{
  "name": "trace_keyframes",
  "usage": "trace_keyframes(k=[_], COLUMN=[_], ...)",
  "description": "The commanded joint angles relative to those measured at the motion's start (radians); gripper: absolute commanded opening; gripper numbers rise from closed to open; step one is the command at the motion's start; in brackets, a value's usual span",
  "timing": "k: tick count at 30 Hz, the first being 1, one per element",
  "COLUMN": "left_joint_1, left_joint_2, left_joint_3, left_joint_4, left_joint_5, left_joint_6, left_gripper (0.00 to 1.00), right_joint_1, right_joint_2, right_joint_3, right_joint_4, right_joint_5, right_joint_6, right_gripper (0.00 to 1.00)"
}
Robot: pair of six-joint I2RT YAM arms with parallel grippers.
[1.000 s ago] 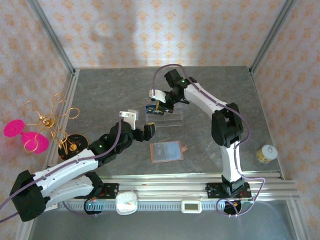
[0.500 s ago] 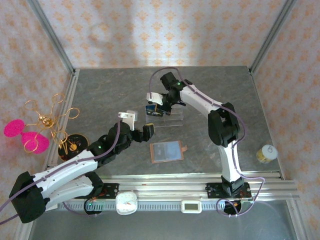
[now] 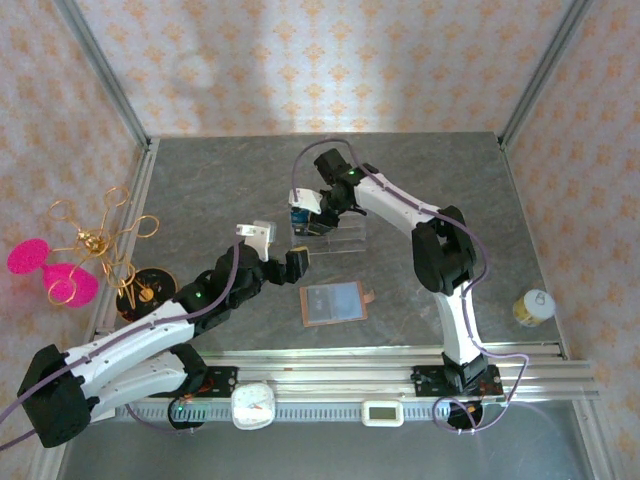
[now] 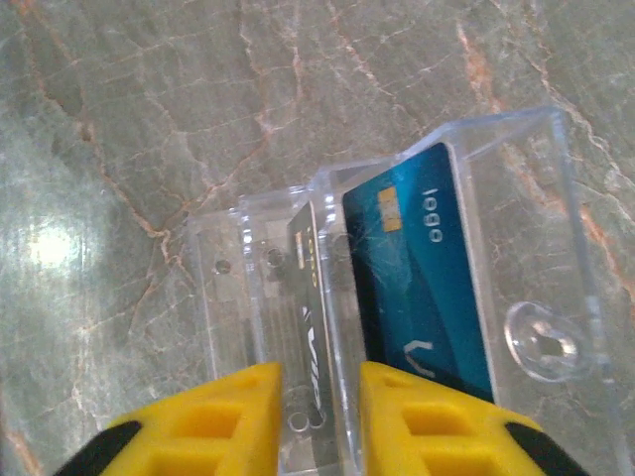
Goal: Take the credit cards out of the card holder
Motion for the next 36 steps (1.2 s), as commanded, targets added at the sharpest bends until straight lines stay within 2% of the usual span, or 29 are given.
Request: trace_keyframes(k=[1,9,14,19,21,23,27,30,36], left_joint_1=[0.011,0.011,0.01,0.01,0.009,0.01,0.01,0.01,0.01], left_joint_2=[-0.021,-0.081,-0.138,-0.176,-0.176,-0.178,-0.197,-0.205,-0.242], left_joint_3=[-0.018,-0.064,-0.114,-0.14,-0.144,-0.156,-0.191,-0.209,-0.239], left_joint_4=[0.025,0.079,0.137,0.111,0.086,0.08,0.08,0.073,0.044], left_joint_5=[0.005,0.022,0.052,0.04,0.041,0.058,0.066,0.067,0.062], left_joint_6=[0.002,-0.054,-0.099,-0.145,-0.161,-0.176,-0.22,-0.237,-0.255], left_gripper=[0.99,0.99,0.99,0.99,0.99,0.98,0.96,0.95,0.91], right_joint_1=[0.005,0.024,0.042,0.083,0.101,0.137,0.286,0.4,0.504], right_joint_2=[-0.015,-0.123,-0.276,-0.499,-0.566,-0.615,-0.637,-0.587,-0.503], right_joint_3=[0.004,-0.025,-0.194,-0.577,-0.706,-0.807,-0.912,-0.926,-0.902], right_joint_4=[0.038,0.06,0.264,0.67,0.738,0.735,0.619,0.548,0.512], right_joint_5=[0.009,-0.076,-0.122,0.045,0.113,0.191,0.342,0.438,0.538], right_joint_6=[0.053,0.186,0.442,0.929,1.089,1.184,1.249,1.278,1.315], right_gripper=[0.33,0.43,0.43,0.43,0.43,0.43,0.43,0.43,0.42])
